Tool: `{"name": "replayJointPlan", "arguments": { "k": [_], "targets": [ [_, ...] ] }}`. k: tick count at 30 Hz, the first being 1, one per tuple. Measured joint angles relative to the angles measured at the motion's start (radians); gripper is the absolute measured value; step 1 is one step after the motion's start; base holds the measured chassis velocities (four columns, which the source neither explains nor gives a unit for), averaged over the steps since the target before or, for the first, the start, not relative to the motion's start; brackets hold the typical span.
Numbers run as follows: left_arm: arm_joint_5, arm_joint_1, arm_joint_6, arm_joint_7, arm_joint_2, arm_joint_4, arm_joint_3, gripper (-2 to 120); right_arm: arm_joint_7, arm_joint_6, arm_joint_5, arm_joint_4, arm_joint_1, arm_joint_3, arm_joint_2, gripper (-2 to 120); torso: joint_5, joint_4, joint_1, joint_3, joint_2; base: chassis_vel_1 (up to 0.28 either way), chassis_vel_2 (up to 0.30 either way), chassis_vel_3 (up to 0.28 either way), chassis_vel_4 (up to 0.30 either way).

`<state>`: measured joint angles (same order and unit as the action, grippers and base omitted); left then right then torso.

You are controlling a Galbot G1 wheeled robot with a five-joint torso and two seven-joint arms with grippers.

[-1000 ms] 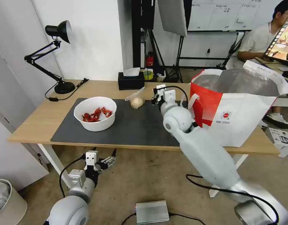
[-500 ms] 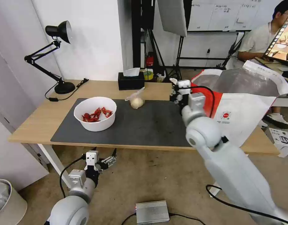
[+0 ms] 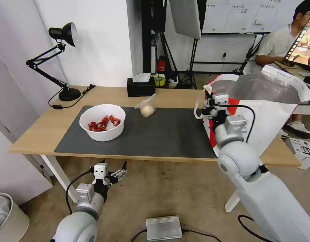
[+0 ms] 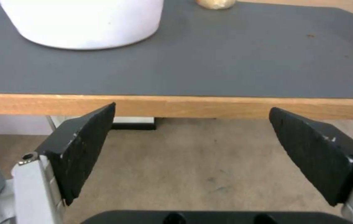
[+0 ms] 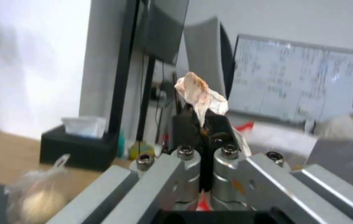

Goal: Pick up the trash from the table and place it into the takeout bag.

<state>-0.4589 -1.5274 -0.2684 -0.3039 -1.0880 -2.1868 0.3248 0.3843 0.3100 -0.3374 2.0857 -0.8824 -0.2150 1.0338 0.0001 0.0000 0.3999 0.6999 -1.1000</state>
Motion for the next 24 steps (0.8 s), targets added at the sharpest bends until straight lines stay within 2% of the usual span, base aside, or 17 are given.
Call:
{"name": "replayJointPlan", "arguments": {
  "k": [2, 4, 8, 14, 24],
  "targets": [
    [0.001, 0.0, 0.0, 0.0, -0.001, 0.0, -0.001, 100, -0.003, -0.005, 0.003, 0.0, -0.001, -0.002, 0.0, 0, -0.0001, 0.0, 0.0, 0.0, 0.0, 0.0, 0.0, 0.0, 0.0],
    [0.009, -0.003, 0.0, 0.0, -0.008, -0.001, -0.012, 100, -0.033, -0.064, 0.035, -0.008, -0.012, -0.029, 0.0, 0, 0.0, 0.0, 0.0, 0.0, 0.0, 0.0, 0.0, 0.0, 0.0],
    [0.019, -0.012, 0.0, 0.0, -0.012, -0.009, -0.016, 100, -0.019, -0.11, 0.054, -0.021, -0.003, -0.089, -0.007, 0, -0.0001, 0.0001, 0.0, 0.0, 0.0, 0.0, 0.0, 0.0, 0.0],
    [0.021, -0.015, 0.0, 0.0, -0.009, -0.013, -0.017, 100, 0.025, -0.113, 0.055, -0.045, 0.006, -0.142, -0.012, 0, 0.0, 0.0, 0.0, 0.0, 0.0, 0.0, 0.0, 0.0, 0.0],
    [0.021, -0.016, -0.001, 0.0, -0.01, -0.015, -0.021, 100, 0.121, -0.068, 0.053, -0.075, -0.001, -0.161, 0.006, 0, 0.0, 0.0001, 0.0, 0.0, 0.0, 0.0, 0.0, 0.0, 0.0]
  ]
}}
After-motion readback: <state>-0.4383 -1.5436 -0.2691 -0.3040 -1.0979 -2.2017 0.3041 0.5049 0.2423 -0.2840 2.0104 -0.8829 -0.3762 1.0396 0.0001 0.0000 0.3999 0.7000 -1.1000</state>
